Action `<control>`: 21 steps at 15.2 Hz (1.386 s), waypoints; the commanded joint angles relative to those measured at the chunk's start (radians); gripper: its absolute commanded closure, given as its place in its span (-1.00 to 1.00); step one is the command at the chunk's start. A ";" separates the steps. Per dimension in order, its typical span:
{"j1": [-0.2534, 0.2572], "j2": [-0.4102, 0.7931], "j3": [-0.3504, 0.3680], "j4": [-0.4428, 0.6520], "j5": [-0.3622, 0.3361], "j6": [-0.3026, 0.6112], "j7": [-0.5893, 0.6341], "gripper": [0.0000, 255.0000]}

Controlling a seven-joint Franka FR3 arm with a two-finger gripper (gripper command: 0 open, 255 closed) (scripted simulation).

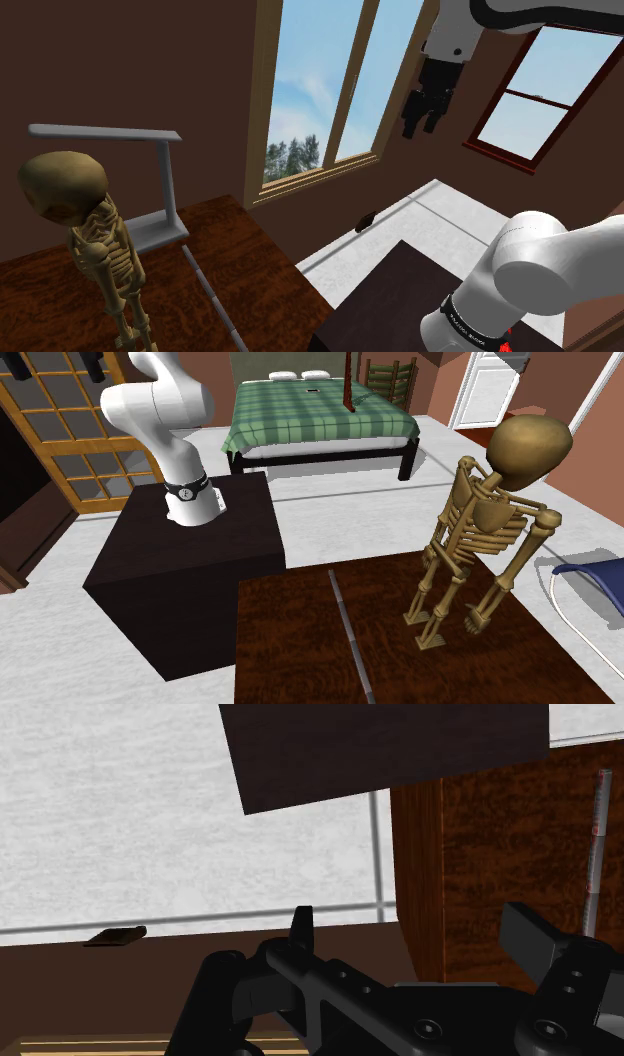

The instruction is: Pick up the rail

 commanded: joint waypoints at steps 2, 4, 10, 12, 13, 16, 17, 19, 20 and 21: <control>0.005 0.010 0.010 -0.020 0.009 0.029 0.013 -1.00; 0.016 0.033 0.029 -0.055 0.027 0.088 0.038 -1.00; 0.050 0.135 0.088 -0.132 0.075 0.270 0.108 -1.00; 0.061 0.179 0.107 -0.147 0.089 0.331 0.131 -1.00; 0.066 0.203 0.117 -0.153 0.095 0.362 0.142 -1.00; 0.082 0.283 0.147 -0.161 0.112 0.453 0.175 -1.00; 0.087 0.312 0.157 -0.161 0.116 0.483 0.186 -1.00; 0.096 0.373 0.177 -0.157 0.123 0.542 0.208 -1.00; 0.100 0.404 0.186 -0.153 0.125 0.570 0.219 -1.00; 0.105 0.437 0.196 -0.148 0.126 0.599 0.231 -1.00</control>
